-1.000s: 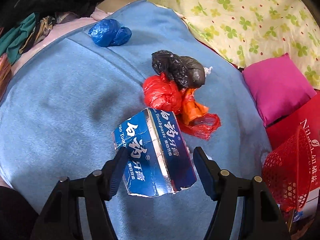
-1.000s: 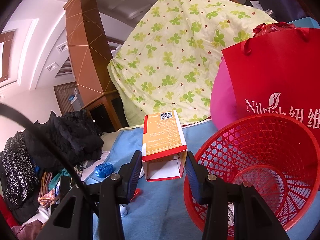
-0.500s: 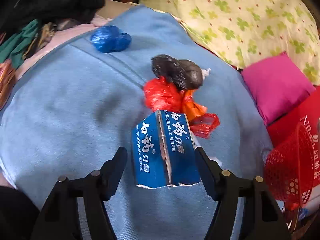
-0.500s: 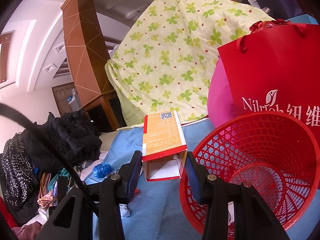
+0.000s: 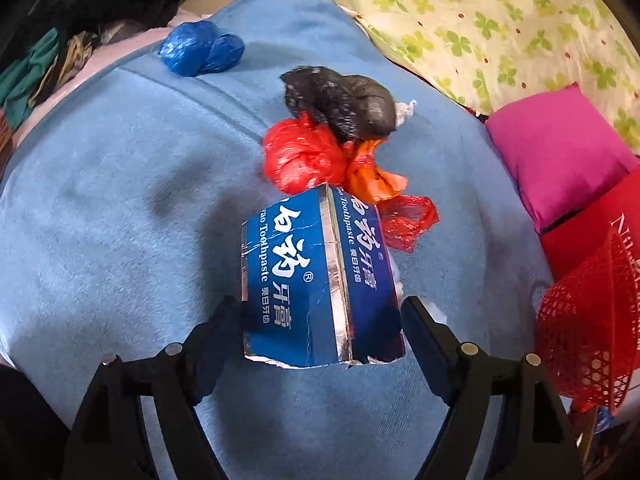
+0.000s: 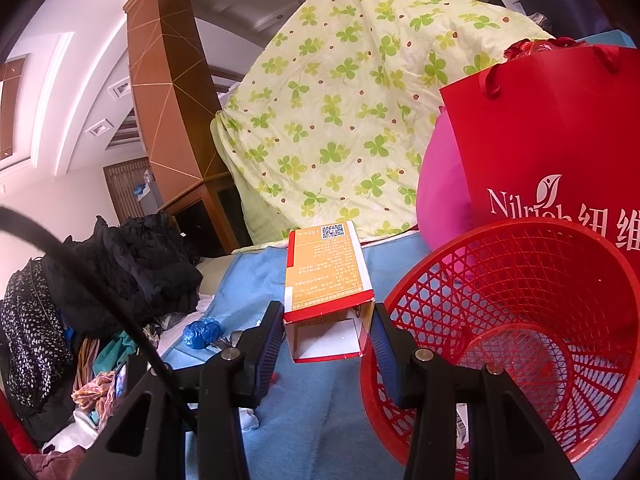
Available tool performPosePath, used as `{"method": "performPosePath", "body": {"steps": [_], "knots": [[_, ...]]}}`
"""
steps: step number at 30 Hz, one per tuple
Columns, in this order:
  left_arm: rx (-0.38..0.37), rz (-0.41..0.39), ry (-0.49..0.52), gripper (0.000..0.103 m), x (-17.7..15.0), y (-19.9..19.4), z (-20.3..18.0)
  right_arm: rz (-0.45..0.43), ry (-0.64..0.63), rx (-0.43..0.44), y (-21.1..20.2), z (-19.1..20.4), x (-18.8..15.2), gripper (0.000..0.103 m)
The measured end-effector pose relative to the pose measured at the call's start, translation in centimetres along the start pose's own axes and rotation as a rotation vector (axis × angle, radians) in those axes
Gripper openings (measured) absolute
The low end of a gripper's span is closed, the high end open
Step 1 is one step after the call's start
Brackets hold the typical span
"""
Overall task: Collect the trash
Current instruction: 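Grasp the blue toothpaste box with the left tool while the right tool holds the orange box over the basket, then drop the toothpaste box into the basket with the left tool while the right tool releases the orange box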
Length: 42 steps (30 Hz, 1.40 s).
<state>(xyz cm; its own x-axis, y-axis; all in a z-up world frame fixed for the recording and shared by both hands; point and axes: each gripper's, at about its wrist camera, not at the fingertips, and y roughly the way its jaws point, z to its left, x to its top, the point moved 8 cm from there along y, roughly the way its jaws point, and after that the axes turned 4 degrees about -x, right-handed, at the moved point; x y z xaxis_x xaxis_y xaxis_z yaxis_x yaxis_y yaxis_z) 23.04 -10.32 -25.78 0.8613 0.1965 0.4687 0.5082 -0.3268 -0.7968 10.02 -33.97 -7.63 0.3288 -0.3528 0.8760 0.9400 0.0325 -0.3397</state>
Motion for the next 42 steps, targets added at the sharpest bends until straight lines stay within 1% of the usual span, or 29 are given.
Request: {"method": "performPosePath", "body": {"steps": [4,5,6,9,12,15,19,22,25,29,35,36,39,42], "knots": [[-0.021,-0.032,0.023,0.081,0.3,-0.4,-0.4,-0.002,0.007,-0.004,0.0,-0.3,0.0,0.047],[-0.025,-0.046,0.021,0.078,0.4,-0.6,-0.2,-0.003,0.008,-0.005,0.0,-0.3,0.0,0.047],[-0.033,-0.052,0.021,0.070,0.5,-0.7,-0.2,-0.002,0.008,-0.005,-0.1,-0.4,0.1,0.047],[-0.056,-0.066,0.034,0.065,0.9,-1.0,-0.3,0.002,0.011,-0.002,0.0,-0.3,0.0,0.047],[-0.080,-0.081,0.062,0.056,1.2,-1.6,-0.9,-0.001,0.002,0.001,-0.1,-0.1,0.0,0.047],[-0.093,-0.086,0.099,0.055,1.0,-1.9,-2.0,0.001,-0.006,-0.002,0.0,0.2,0.0,0.047],[-0.090,-0.099,0.140,0.054,0.8,-2.3,-3.1,-0.002,-0.003,-0.004,0.0,0.1,0.0,0.047],[-0.095,-0.126,0.162,0.054,1.0,-3.2,-4.1,-0.013,0.009,-0.004,-0.3,-0.2,0.2,0.047],[-0.114,-0.167,0.198,0.054,1.6,-5.0,-5.7,-0.029,0.017,-0.009,-0.7,-0.7,0.6,0.047],[-0.173,-0.210,0.263,0.054,2.1,-7.4,-9.3,-0.057,0.035,-0.021,-1.6,-1.7,1.1,0.047],[-0.324,-0.237,0.406,0.054,1.9,-10.9,-17.5,-0.113,0.089,-0.072,-3.8,-4.9,2.0,0.047],[-0.360,-0.237,0.434,0.054,1.7,-11.4,-19.4,-0.124,0.105,-0.085,-4.3,-5.8,2.1,0.047],[-0.432,-0.220,0.493,0.055,1.4,-12.0,-23.9,-0.146,0.152,-0.115,-5.3,-7.8,2.5,0.047],[-0.470,-0.189,0.538,0.057,0.8,-11.6,-27.6,-0.157,0.205,-0.144,-6.0,-9.9,2.7,0.048]]}}
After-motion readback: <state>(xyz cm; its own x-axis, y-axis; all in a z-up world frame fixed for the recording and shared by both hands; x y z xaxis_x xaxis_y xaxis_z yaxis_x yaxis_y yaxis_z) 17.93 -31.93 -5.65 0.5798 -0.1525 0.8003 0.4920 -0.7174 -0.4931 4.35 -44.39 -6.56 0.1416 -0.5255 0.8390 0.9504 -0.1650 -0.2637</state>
